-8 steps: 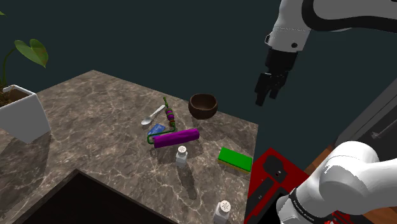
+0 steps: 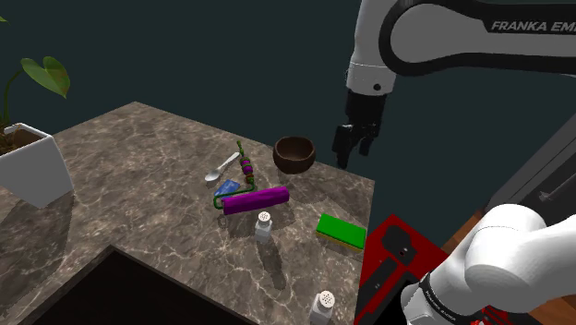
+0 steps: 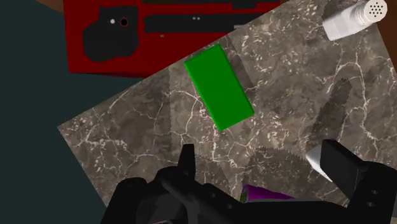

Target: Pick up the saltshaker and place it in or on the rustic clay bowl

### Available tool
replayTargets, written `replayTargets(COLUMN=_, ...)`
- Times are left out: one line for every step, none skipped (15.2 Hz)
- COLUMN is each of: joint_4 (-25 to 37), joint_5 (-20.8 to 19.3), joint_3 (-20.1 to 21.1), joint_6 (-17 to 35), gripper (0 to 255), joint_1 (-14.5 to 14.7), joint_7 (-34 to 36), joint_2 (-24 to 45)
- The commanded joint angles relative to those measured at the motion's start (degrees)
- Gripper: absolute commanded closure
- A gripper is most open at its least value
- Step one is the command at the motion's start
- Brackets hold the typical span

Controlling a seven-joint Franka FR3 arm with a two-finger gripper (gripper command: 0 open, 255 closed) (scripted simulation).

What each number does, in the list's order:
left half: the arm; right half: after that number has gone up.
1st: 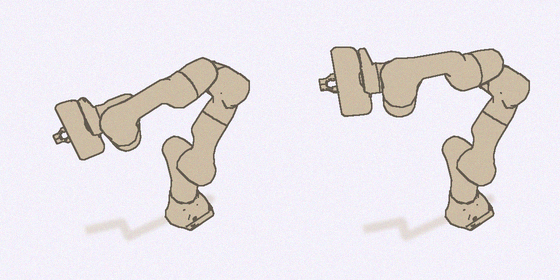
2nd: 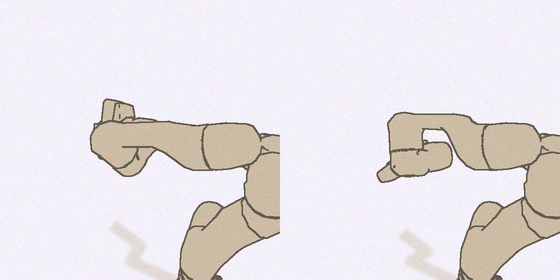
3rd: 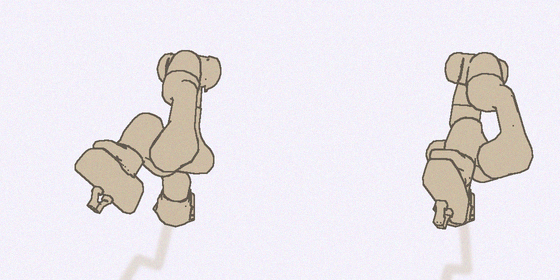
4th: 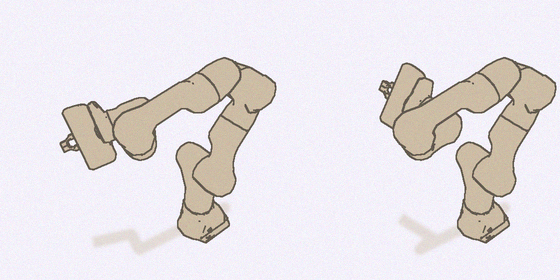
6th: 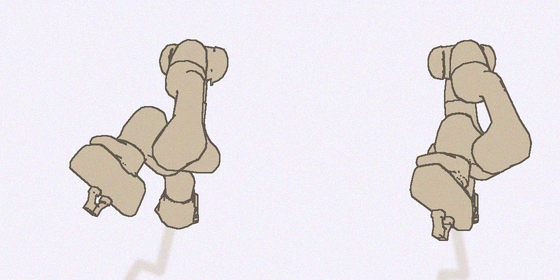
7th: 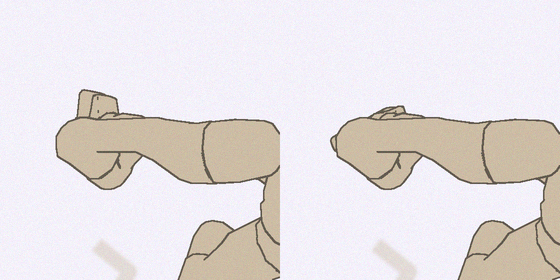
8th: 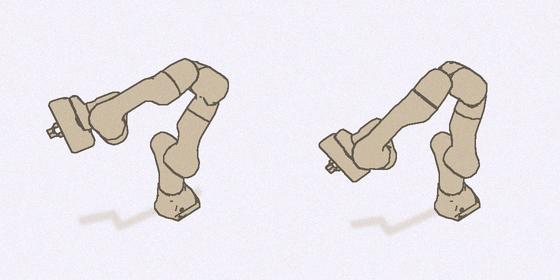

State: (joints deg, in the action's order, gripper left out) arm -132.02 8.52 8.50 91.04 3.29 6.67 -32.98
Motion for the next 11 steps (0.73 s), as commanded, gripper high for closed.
replayTargets(joint_4=1.15, joint_5=0.21, joint_3=2.05, joint_6=2.09, gripper=0, joint_1=0.56, joint_7=1.61, joint_2=3.68)
replayTargets(joint_4=1.66, joint_5=0.2, joint_3=3.05, joint_6=3.17, gripper=0, joint_1=0.8, joint_7=2.39, joint_2=5.53)
replayTargets(joint_4=2.24, joint_5=0.14, joint_3=4.02, joint_6=4.22, gripper=0, joint_1=1.04, joint_7=3.2, joint_2=7.42)
replayTargets(joint_4=2.89, joint_5=0.0, joint_3=4.98, joint_6=5.24, gripper=0, joint_1=1.27, joint_7=4.03, joint_2=9.36)
replayTargets(joint_4=3.6, joint_5=-0.2, joint_3=5.92, joint_6=6.22, gripper=0, joint_1=1.49, joint_7=4.88, joint_2=11.35)
replayTargets(joint_4=4.39, joint_5=-0.48, joint_3=6.83, joint_6=7.16, gripper=0, joint_1=1.72, joint_7=5.76, joint_2=13.38)
replayTargets(joint_4=5.23, joint_5=-0.82, joint_3=7.73, joint_6=8.06, gripper=0, joint_1=1.94, joint_7=6.66, joint_2=15.46)
replayTargets(joint_4=6.15, joint_5=-1.25, joint_3=8.59, joint_6=8.91, gripper=0, joint_1=2.16, joint_7=7.59, joint_2=17.57)
replayTargets(joint_4=7.12, joint_5=-1.75, joint_3=9.42, joint_6=9.71, gripper=0, joint_1=2.41, joint_7=8.55, joint_2=19.73)
replayTargets(joint_4=8.17, joint_5=-2.33, joint_3=10.21, joint_6=10.46, gripper=0, joint_1=2.66, joint_7=9.53, joint_2=21.93)
replayTargets(joint_4=9.28, joint_5=-2.98, joint_3=10.96, joint_6=11.15, gripper=0, joint_1=2.94, joint_7=10.54, joint_2=24.16)
